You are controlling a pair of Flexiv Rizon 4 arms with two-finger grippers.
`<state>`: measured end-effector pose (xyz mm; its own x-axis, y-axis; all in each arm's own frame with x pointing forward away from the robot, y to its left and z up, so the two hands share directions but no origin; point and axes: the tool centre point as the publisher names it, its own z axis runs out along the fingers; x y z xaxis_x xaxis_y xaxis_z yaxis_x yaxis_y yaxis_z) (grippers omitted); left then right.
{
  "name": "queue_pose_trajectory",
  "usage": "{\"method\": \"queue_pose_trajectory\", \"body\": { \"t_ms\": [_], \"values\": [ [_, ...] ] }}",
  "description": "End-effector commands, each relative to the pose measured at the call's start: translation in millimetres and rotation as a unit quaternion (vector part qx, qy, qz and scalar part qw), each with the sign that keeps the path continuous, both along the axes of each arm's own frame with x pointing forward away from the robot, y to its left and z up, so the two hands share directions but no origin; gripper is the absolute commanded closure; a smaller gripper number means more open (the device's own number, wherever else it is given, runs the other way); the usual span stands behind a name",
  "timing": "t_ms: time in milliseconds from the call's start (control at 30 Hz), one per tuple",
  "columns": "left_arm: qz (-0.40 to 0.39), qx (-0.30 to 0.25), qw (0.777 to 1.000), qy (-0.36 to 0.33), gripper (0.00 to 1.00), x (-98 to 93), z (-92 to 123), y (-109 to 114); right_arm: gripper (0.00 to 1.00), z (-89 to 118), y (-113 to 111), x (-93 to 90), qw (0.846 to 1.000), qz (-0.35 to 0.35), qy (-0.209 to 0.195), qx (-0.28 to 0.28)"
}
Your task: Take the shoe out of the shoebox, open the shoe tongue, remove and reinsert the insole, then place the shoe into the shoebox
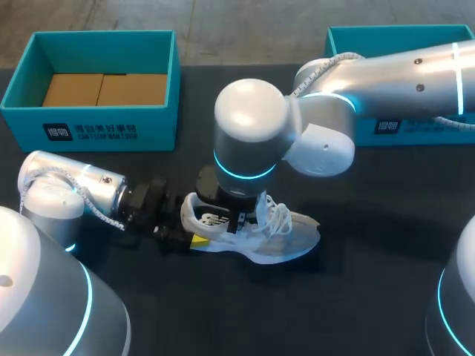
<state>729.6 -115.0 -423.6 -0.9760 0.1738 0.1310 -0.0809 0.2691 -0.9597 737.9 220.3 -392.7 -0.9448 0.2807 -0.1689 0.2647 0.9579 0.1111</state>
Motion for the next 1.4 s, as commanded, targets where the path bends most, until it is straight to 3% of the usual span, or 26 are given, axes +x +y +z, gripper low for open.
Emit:
{"method": "queue_pose_trajectory", "body": {
  "t_ms": [33, 267, 500, 633, 833, 1400],
  "values": [
    [0.001, 0.0, 1.0, 0.0, 1.0, 0.7, -3, 3, 0.88, -3, -1, 1.0, 1.0, -0.004, 0.002, -0.002],
    [0.001, 0.0, 1.0, 0.0, 1.0, 0.7, -3, 3, 0.87, -12, -6, 2.5, 1.0, -0.018, 0.01, -0.005],
    [0.001, 0.0, 1.0, 0.0, 1.0, 0.7, -3, 3, 0.8, -21, -8, 5.7, 1.0, -0.026, 0.015, -0.004],
    [0.001, 0.0, 1.0, 0.0, 1.0, 0.7, -3, 3, 0.71, -27, -6, 7.9, 0.999, -0.029, 0.022, -0.007],
    [0.001, 0.0, 1.0, 0.0, 1.0, 0.7, -3, 3, 0.71, -37, -5, 5.8, 0.998, -0.035, 0.04, -0.015],
    [0.001, 0.0, 1.0, 0.0, 1.0, 0.7, -3, 3, 0.72, -76, 2, -35.4, 0.993, -0.065, 0.097, -0.001]
  ]
}}
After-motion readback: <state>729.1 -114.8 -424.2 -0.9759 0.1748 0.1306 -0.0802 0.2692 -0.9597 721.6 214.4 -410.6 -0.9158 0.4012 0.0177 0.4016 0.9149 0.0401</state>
